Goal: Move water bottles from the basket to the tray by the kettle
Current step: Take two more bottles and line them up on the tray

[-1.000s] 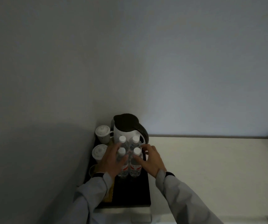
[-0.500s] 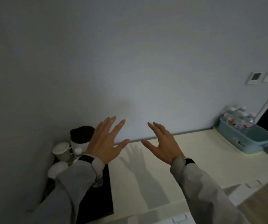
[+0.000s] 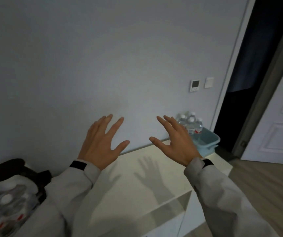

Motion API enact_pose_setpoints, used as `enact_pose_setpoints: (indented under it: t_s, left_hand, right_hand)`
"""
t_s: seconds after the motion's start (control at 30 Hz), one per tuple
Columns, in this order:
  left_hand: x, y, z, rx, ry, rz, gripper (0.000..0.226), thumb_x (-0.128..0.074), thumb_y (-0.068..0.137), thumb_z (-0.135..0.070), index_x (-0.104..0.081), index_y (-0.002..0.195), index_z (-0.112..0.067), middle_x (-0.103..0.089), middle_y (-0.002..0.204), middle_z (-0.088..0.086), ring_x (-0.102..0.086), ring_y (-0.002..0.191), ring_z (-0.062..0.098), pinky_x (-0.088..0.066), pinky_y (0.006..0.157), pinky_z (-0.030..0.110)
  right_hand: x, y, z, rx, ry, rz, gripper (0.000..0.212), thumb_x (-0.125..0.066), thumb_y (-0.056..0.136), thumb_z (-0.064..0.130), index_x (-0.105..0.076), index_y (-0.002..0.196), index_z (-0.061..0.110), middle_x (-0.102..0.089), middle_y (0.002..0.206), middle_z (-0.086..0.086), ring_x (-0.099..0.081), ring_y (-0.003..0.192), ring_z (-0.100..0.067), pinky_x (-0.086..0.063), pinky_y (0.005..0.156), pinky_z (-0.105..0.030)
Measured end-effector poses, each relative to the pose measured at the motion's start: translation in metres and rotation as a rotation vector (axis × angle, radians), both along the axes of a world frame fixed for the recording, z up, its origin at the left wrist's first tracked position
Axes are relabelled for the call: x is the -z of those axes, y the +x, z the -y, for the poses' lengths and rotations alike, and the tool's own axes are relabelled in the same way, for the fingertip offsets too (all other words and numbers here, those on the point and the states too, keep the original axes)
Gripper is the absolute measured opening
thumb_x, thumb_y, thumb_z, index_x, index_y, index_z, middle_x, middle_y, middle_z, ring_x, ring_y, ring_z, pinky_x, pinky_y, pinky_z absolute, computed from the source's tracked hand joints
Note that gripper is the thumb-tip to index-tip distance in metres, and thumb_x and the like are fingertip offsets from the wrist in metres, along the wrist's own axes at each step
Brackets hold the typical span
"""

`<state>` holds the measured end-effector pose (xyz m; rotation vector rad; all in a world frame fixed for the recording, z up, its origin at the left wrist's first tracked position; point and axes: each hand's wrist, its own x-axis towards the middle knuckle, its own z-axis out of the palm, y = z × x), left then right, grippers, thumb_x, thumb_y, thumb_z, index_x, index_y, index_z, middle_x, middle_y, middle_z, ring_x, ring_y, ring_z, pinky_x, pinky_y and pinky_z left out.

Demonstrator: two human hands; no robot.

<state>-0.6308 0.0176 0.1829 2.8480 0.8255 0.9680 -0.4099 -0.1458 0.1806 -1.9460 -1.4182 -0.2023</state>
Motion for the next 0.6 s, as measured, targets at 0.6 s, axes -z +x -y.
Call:
enact_pose_setpoints:
  t_s: [0.6]
  left_hand:
    - [0.004,0.36,0.013,0.091,-0.007,0.028,0.075,-0.039,0.088,-0.069,-0.023,0.153,-0.034,-0.03,0.159,0.009,-0.028,0.146,0.032,-0.028,0.118,0.052]
  right_hand:
    - [-0.006,0.337,0.016,0.099,-0.129,0.108,0.079,-0.043,0.085,0.077,-0.019,0.152,0.045,-0.024,0.163,0.007,-0.014,0.153,-0.02,-0.014,0.124,-0.049]
